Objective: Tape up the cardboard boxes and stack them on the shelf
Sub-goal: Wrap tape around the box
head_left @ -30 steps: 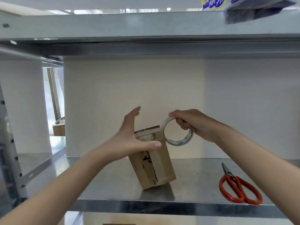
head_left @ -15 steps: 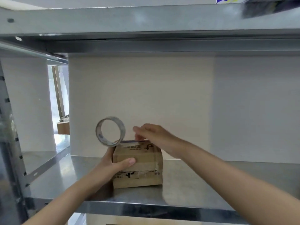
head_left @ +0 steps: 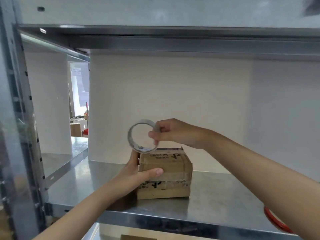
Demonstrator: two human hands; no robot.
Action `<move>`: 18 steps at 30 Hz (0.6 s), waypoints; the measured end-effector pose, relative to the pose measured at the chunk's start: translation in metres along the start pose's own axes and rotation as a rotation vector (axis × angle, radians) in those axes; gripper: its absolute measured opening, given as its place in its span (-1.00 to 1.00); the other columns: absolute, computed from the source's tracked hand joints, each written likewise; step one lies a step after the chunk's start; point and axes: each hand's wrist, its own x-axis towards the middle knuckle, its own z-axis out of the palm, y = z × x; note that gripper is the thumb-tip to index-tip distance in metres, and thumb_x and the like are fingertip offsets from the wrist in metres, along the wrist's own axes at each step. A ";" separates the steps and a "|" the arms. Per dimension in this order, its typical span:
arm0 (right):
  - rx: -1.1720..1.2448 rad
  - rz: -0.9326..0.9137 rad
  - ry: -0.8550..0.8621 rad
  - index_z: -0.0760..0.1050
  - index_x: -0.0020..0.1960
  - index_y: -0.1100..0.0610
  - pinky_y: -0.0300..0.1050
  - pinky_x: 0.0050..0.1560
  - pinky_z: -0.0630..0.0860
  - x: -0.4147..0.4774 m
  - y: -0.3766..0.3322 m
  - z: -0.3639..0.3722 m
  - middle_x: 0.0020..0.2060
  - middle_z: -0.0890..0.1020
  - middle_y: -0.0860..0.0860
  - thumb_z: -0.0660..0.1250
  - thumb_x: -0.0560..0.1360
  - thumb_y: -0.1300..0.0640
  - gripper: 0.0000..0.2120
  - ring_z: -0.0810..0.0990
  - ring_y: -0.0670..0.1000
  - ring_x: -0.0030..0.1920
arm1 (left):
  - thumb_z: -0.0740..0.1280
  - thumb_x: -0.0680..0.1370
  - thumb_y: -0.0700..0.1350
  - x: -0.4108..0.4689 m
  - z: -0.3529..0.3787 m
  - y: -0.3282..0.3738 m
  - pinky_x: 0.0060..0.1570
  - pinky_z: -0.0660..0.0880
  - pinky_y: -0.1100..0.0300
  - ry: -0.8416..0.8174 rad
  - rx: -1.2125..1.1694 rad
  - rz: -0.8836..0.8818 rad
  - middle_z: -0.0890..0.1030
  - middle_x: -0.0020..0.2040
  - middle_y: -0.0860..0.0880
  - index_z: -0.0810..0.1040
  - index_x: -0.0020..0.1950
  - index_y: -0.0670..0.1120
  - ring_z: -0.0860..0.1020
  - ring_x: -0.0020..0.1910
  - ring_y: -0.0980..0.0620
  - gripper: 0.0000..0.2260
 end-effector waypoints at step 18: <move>-0.289 0.449 0.132 0.12 -0.42 0.00 -0.20 -0.31 0.08 -0.069 0.083 -0.031 -0.49 0.16 -0.07 0.48 0.27 -0.39 -0.34 0.16 -0.09 -0.47 | 0.53 0.24 0.38 0.002 -0.010 0.004 0.12 0.57 0.22 -0.078 0.084 -0.032 0.57 0.16 0.31 0.16 0.40 0.24 0.56 0.20 0.25 -0.13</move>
